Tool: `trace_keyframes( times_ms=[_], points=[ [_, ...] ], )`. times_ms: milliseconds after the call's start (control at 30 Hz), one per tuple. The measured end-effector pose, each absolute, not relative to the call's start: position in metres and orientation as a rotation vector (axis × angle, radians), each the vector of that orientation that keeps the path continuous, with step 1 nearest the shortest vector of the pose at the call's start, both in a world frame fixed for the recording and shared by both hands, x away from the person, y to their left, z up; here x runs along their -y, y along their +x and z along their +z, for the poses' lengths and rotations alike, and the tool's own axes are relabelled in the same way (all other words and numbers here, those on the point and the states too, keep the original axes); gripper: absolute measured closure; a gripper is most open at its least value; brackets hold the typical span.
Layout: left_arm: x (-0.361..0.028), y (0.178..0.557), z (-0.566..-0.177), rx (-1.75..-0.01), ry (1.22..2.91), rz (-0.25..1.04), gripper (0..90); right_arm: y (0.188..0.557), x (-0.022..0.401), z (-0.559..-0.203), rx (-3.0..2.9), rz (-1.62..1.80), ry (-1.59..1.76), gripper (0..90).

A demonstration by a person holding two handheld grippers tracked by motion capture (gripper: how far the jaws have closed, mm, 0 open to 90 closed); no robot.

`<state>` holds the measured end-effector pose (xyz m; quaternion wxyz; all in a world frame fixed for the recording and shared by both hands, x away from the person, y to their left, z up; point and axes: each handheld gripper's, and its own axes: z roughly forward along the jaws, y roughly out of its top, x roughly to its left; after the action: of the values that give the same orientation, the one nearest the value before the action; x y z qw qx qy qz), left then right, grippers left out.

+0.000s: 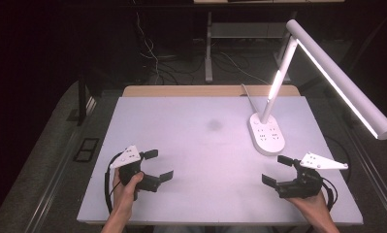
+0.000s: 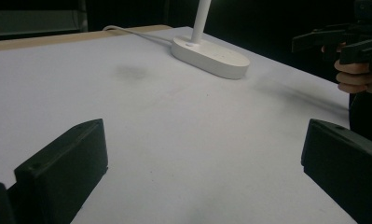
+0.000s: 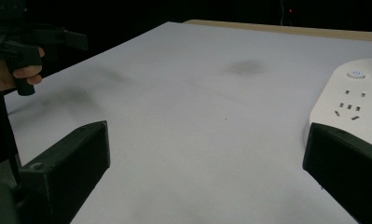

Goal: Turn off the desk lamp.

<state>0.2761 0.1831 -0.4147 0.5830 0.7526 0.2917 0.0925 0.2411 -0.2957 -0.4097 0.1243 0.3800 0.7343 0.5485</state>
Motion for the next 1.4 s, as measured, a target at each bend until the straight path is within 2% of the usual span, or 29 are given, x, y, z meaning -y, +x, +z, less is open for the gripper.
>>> trace_keyframes(
  times_ms=[1400],
  points=[
    [-0.133, 0.335, -0.354, -0.586, 1.769, 0.210, 1.0, 0.240, 0.297, -0.410, -2.139, 1.594, 1.106, 0.4]
  ],
)
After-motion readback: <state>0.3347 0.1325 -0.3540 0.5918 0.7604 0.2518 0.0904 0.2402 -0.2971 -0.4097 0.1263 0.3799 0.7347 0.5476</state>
